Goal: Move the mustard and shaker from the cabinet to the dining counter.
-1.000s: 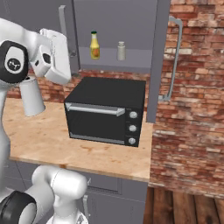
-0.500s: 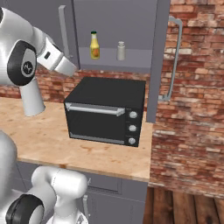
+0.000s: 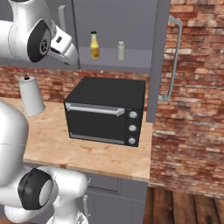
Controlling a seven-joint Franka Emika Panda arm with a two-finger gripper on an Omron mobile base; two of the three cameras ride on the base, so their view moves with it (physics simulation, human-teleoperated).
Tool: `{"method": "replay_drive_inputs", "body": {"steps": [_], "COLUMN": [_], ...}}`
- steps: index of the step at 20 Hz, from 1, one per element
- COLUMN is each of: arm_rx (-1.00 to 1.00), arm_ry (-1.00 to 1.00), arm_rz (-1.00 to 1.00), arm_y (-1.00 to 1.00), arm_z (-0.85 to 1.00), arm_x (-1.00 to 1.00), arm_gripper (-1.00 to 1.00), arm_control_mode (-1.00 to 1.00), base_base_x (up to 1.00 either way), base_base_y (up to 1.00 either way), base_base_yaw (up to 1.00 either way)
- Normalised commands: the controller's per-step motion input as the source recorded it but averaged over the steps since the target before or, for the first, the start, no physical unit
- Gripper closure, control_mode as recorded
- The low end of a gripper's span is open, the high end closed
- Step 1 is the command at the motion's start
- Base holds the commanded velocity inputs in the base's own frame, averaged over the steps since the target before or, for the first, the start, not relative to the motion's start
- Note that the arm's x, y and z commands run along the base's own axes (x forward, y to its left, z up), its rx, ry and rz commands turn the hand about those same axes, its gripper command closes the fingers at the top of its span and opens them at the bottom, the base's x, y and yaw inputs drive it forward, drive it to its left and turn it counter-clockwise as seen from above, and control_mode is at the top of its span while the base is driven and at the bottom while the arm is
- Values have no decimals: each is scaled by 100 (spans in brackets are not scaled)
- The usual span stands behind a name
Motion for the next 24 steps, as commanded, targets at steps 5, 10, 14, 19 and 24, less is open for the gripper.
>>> {"method": "replay_drive_inputs", "body": {"steps": [5,10,14,19,24], "arm_rx": [-4,-17,-10,8,11], "arm_ry": [-11,-31,-29,-1,5], "arm_rz": [17,5,0,0,0], "arm_y": [16,2,7,14,17], "arm_z": [-13,-20,-21,3,7], "arm_x": [42,47,57,63,49], "arm_gripper": [-100,-100,-100,-100,-100], "arm_control_mode": [-100,-100,-100,-100,-100], "base_base_x": [0,0,0,0,0], "base_base_y": [0,0,0,0,0], "base_base_yaw": [0,0,0,0,0]}}
